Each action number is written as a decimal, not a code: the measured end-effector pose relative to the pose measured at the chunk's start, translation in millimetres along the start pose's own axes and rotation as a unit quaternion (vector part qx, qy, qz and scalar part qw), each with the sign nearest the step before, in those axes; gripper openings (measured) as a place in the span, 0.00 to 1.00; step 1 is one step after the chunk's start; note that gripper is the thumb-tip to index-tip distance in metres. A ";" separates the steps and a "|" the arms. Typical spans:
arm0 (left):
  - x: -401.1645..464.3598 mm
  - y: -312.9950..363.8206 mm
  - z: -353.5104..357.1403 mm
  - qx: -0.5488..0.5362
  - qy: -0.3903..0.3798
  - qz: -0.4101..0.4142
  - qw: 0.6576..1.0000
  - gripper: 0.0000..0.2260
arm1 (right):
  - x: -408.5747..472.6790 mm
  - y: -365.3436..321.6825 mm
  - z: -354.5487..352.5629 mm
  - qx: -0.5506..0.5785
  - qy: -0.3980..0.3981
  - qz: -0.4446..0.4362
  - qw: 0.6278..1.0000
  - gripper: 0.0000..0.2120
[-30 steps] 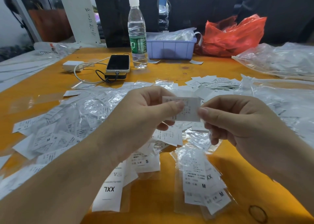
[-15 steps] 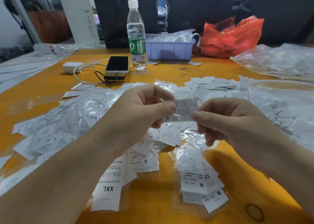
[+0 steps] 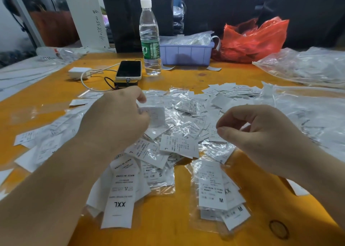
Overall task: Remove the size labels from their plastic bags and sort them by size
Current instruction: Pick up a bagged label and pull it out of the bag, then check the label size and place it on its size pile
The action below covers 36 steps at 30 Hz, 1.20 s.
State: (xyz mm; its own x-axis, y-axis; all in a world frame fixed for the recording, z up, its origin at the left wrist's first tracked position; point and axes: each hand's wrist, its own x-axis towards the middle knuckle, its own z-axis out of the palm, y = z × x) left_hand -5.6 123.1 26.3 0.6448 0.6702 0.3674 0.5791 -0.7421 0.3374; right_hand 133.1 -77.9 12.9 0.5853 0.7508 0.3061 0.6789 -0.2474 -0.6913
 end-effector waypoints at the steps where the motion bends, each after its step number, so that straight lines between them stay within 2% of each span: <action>1: -0.1 -0.2 1.2 0.024 0.001 0.001 1.000 0.16 | 0.0 0.8 0.1 -0.007 -0.003 0.002 1.000 0.06; 3: -1.3 1.1 2.7 0.051 0.015 0.027 0.998 0.21 | -0.1 2.4 0.4 -0.026 -0.006 0.005 1.000 0.05; 5: -5.0 5.5 3.8 0.016 0.005 0.087 0.996 0.21 | 0.3 3.3 0.6 -0.045 -0.006 0.007 0.999 0.05; 8: -13.4 15.2 7.6 -0.055 -0.121 0.153 0.979 0.17 | 1.8 5.0 -0.3 -0.132 -0.031 0.002 0.991 0.04; 10: -15.6 17.5 12.1 -0.024 -0.202 0.183 0.962 0.17 | 1.9 5.6 -0.1 -0.193 -0.061 0.010 0.979 0.06; 12: -15.4 15.9 14.3 -0.013 -0.236 0.191 0.953 0.16 | 1.8 4.7 1.4 -0.216 -0.080 0.020 0.973 0.09; 17: -14.1 15.0 16.6 -0.065 -0.195 0.199 0.958 0.07 | 1.0 5.5 5.8 -0.260 -0.102 0.011 0.960 0.12; 21: -17.3 19.0 13.8 -0.170 -0.126 0.171 0.962 0.07 | -0.6 4.6 2.8 -0.258 -0.082 0.003 0.963 0.17; 25: -19.8 24.5 12.2 -0.232 -0.083 0.159 0.956 0.05 | -4.0 -0.4 1.1 -0.272 -0.062 0.003 0.960 0.16; 30: -26.1 30.6 13.8 -0.261 -0.094 0.159 0.947 0.06 | -6.3 -4.1 4.4 -0.242 -0.068 -0.011 0.968 0.13; 34: -30.1 36.0 11.9 -0.282 -0.108 0.156 0.940 0.07 | -5.8 -5.0 -3.4 -0.249 -0.033 -0.020 0.968 0.13; 36: -30.8 39.5 8.6 -0.341 -0.124 0.133 0.922 0.06 | -7.8 -7.1 -11.0 -0.264 -0.016 -0.014 0.964 0.13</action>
State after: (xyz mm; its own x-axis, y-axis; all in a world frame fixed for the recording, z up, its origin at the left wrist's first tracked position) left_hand 1.8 73.0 20.8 0.8623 0.3808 0.3337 -0.0091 -0.6472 0.7622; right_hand 128.6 -88.7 22.6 0.5547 0.7786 0.2934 0.8306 -0.4974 -0.2504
